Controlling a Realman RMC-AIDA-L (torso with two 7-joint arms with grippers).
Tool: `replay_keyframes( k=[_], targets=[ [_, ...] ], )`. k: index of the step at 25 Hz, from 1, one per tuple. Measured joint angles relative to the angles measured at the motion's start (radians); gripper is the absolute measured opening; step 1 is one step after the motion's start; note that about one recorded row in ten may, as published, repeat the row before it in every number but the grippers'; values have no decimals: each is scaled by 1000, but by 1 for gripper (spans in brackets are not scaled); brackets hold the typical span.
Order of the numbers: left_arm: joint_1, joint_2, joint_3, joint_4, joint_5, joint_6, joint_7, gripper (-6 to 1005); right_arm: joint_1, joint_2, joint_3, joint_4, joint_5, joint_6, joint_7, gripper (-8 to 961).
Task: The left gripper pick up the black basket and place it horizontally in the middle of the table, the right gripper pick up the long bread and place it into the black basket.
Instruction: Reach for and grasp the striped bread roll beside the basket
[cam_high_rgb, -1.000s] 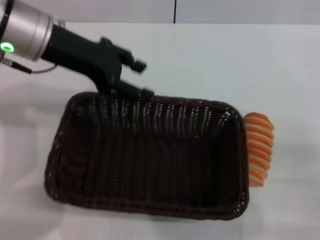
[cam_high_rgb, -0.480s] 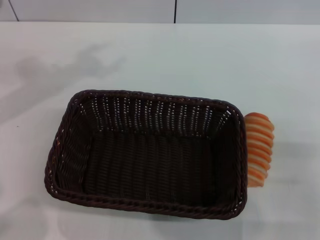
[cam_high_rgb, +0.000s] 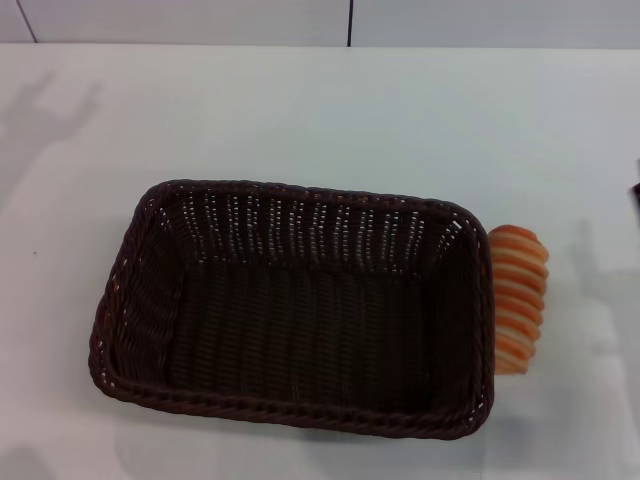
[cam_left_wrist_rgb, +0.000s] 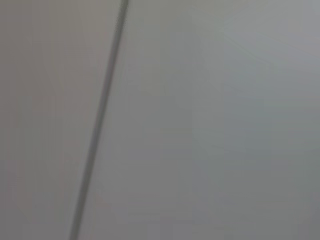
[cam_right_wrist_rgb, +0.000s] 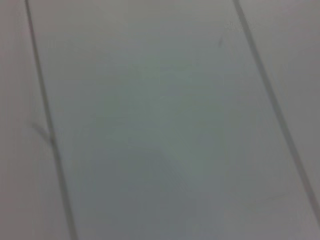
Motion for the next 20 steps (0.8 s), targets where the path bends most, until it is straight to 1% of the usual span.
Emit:
replay_keyframes(
  k=[3, 7, 13, 20],
  targets=[
    [20, -3, -4, 13, -41, 22, 42, 766, -6, 2, -52, 5, 0, 45, 59, 770],
    [43, 0, -14, 58, -113, 28, 73, 766, -8, 2, -70, 0, 1, 87, 104, 770],
    [61, 1, -16, 62, -133, 23, 74, 766, -2, 2, -101, 0, 1, 189, 115, 771],
    [72, 2, -17, 52, -160, -18, 70, 767, 9, 4, -123, -4, 1, 257, 116, 771]
  ],
)
